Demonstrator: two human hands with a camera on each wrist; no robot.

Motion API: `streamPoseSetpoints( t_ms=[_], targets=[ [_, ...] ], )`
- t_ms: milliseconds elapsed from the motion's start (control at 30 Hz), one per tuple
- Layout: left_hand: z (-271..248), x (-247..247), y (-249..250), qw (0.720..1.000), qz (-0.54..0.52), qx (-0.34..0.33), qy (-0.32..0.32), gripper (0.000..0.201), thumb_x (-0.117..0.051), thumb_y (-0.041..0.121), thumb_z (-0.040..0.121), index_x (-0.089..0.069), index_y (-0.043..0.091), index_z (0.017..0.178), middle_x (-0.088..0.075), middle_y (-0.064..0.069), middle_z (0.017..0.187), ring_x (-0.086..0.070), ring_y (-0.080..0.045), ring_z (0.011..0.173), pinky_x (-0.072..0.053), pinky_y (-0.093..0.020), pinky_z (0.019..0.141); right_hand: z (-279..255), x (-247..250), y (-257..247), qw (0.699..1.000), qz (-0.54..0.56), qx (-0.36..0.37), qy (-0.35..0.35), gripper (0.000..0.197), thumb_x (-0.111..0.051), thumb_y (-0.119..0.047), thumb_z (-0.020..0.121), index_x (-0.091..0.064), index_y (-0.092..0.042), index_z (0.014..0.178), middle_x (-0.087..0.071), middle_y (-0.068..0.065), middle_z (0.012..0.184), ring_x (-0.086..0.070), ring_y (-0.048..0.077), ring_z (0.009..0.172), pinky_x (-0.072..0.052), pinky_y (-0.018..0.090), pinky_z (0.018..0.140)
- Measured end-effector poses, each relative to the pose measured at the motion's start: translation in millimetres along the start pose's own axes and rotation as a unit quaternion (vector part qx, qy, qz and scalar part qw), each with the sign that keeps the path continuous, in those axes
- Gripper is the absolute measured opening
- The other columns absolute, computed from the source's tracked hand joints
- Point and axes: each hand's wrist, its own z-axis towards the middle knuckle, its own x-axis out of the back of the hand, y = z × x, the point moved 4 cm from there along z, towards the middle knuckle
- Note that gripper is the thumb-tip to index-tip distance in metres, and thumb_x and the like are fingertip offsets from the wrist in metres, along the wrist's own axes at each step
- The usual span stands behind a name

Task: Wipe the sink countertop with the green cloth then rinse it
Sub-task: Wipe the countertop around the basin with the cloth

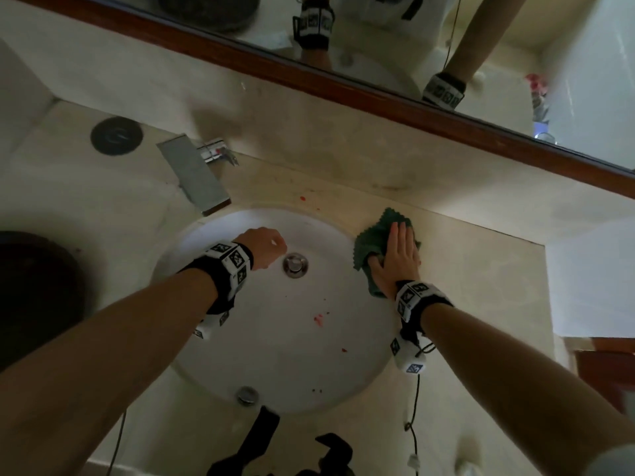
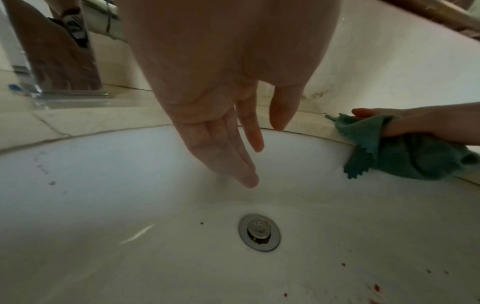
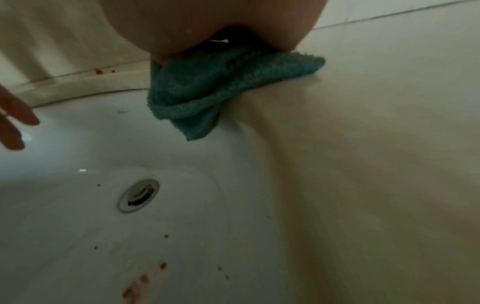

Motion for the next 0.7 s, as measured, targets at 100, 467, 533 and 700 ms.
streamPoseSetpoints(
  t_ms=[100,467,533,700],
  targets=[
    [-2,4,-15,1.000,-0.018,0.014,0.012,0.029,-0.048,0.035,0.096,-0.060,0.018,0.116,-0.068,-0.013,0.109,-0.070,-0.030,0.091,-0.055,-0.034,0.075,19,-1,-20,1.000,-0.027,0.014,0.004,0.076,-0.035,-0.042,0.098,0.004,-0.008,0.154,0.006,0.008,0.163,0.006,0.024,0.150,0.000,0.038,0.122],
    [-13,27,-72,0.995,-0.050,0.057,0.061,0.031,-0.046,0.034,0.095,-0.060,0.020,0.119,-0.062,-0.009,0.122,-0.065,-0.028,0.106,-0.053,-0.040,0.093,60,-11,-103,0.989,-0.115,0.095,0.002,0.065,-0.020,-0.041,0.101,0.002,-0.012,0.154,0.007,0.006,0.163,0.004,0.021,0.150,-0.008,0.037,0.120],
    [-20,40,-79,0.991,-0.065,0.061,0.101,0.034,-0.047,0.033,0.094,-0.060,0.018,0.121,-0.061,-0.011,0.127,-0.063,-0.031,0.110,-0.051,-0.042,0.097,64,-12,-120,0.987,-0.122,0.109,0.003,0.064,-0.020,-0.041,0.102,0.002,-0.013,0.154,0.006,0.005,0.163,0.003,0.021,0.150,-0.008,0.037,0.120],
    [-43,70,-99,0.972,-0.110,0.068,0.197,0.020,-0.055,0.030,0.090,-0.064,0.025,0.108,-0.065,-0.008,0.122,-0.062,-0.031,0.109,-0.049,-0.041,0.097,73,-17,-167,0.979,-0.122,0.161,0.003,0.062,-0.020,-0.039,0.102,0.002,-0.013,0.154,0.006,0.005,0.163,0.003,0.020,0.150,-0.006,0.036,0.119]
  ],
)
